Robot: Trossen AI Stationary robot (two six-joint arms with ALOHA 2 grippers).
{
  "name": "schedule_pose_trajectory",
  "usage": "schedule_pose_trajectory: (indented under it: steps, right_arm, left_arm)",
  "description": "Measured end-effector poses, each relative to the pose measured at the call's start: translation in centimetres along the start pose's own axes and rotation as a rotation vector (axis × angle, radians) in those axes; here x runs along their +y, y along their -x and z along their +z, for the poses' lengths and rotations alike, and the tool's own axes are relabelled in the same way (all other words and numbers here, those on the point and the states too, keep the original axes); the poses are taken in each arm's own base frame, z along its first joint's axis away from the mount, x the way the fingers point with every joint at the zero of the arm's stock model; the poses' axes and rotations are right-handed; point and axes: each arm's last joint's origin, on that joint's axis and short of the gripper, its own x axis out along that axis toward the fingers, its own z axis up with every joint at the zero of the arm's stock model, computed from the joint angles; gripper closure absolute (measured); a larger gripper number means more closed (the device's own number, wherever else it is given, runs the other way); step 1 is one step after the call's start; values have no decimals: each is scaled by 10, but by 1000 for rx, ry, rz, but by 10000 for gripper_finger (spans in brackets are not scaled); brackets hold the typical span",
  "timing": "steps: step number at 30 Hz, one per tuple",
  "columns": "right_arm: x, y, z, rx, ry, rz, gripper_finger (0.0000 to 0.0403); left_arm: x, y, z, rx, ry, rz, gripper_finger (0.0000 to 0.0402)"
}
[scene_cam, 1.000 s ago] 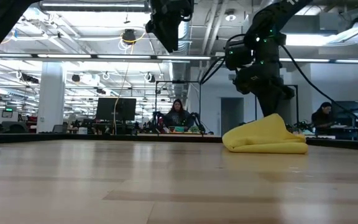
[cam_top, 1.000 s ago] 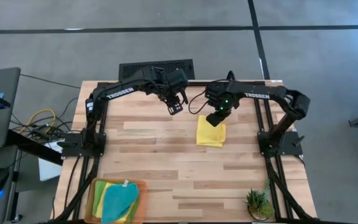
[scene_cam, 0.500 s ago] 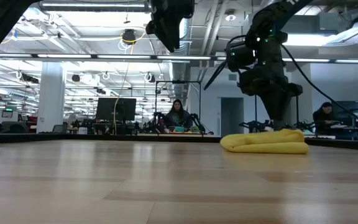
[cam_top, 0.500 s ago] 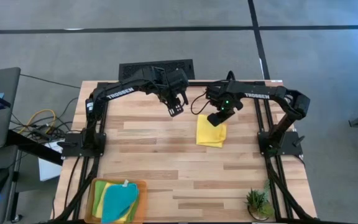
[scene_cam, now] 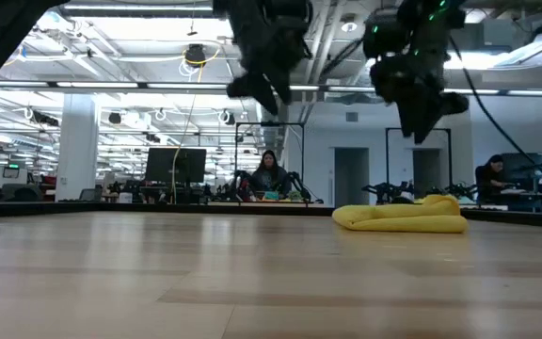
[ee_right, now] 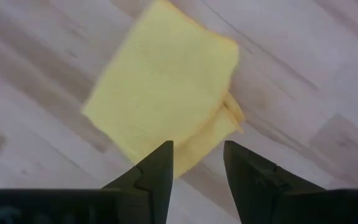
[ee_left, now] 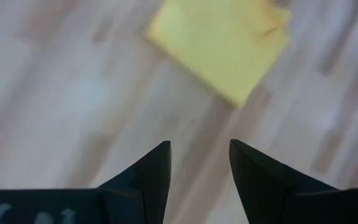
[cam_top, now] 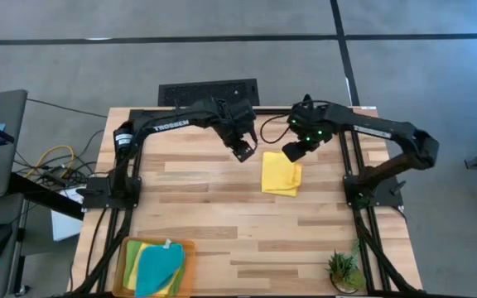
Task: Fold microfiber towels
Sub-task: Put the yellow microfiber towel into the bin
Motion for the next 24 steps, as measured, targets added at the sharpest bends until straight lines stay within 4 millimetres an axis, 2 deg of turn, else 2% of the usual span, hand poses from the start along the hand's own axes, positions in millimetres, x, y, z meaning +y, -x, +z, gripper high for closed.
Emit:
schedule_pose_trajectory:
  steps: [5,10,18,24]
  right_arm:
    - [9,21,-13,-118,141,64,237]
    - [14,34,-23,-176,200,101,238]
    - [14,40,-28,-196,214,115,241]
    - [14,40,-29,-191,260,109,243]
  left_arm:
    - [4,-49,-3,-23,70,-223,246]
    - [14,-86,-13,-66,197,-264,246]
    - [24,-130,-31,-222,349,-325,246]
    - [34,-143,-41,-295,462,-261,246]
